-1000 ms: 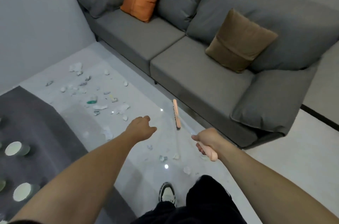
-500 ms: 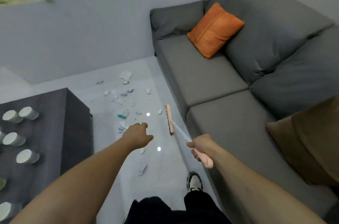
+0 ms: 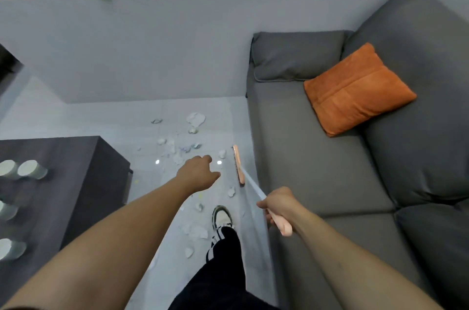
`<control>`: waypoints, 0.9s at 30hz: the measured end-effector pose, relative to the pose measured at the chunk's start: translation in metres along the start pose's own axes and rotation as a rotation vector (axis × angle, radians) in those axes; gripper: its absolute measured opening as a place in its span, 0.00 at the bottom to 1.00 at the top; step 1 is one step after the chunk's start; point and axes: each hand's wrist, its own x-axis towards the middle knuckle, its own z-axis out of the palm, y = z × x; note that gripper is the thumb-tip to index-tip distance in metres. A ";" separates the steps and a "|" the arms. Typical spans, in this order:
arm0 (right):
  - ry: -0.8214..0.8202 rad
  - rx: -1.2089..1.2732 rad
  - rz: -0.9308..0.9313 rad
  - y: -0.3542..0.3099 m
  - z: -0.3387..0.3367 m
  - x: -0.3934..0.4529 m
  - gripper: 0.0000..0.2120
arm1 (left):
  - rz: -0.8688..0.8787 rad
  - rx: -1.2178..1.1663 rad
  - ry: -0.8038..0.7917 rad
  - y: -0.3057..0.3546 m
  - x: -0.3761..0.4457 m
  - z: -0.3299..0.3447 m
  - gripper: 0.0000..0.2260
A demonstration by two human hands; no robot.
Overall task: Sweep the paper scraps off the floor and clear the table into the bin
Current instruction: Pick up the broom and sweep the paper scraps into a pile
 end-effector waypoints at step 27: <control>-0.387 -1.029 -0.440 -0.603 0.176 0.328 0.03 | -0.869 -0.576 0.175 -0.145 0.377 -0.217 0.26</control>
